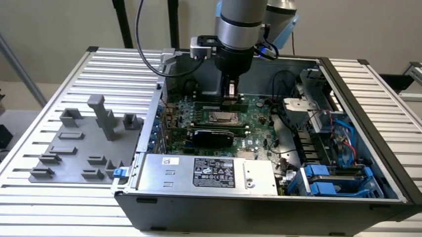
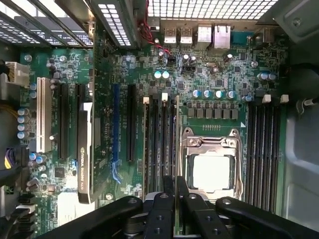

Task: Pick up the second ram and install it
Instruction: 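Insert the second ram into the second slot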

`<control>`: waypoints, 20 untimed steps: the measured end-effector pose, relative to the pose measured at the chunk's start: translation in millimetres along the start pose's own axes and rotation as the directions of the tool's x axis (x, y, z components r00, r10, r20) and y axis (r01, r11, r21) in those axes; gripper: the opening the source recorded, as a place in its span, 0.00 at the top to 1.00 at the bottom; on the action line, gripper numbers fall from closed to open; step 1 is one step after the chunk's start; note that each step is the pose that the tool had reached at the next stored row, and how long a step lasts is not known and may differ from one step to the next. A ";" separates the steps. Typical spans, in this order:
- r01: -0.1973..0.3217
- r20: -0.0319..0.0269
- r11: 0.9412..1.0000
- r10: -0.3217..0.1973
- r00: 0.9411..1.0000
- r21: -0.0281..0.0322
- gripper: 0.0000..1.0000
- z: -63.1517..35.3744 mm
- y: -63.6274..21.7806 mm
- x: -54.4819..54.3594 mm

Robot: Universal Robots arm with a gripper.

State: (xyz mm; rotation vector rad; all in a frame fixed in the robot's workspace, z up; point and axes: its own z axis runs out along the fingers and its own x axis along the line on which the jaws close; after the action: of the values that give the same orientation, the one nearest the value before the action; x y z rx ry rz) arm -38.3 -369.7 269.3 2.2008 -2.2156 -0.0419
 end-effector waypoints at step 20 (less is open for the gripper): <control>0.001 0.002 1.000 -0.001 1.000 0.000 1.00 35.4 -5.5 11.3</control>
State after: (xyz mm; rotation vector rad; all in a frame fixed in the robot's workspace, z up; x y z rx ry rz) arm -34.0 -380.8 233.7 2.2026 -2.2162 -0.0446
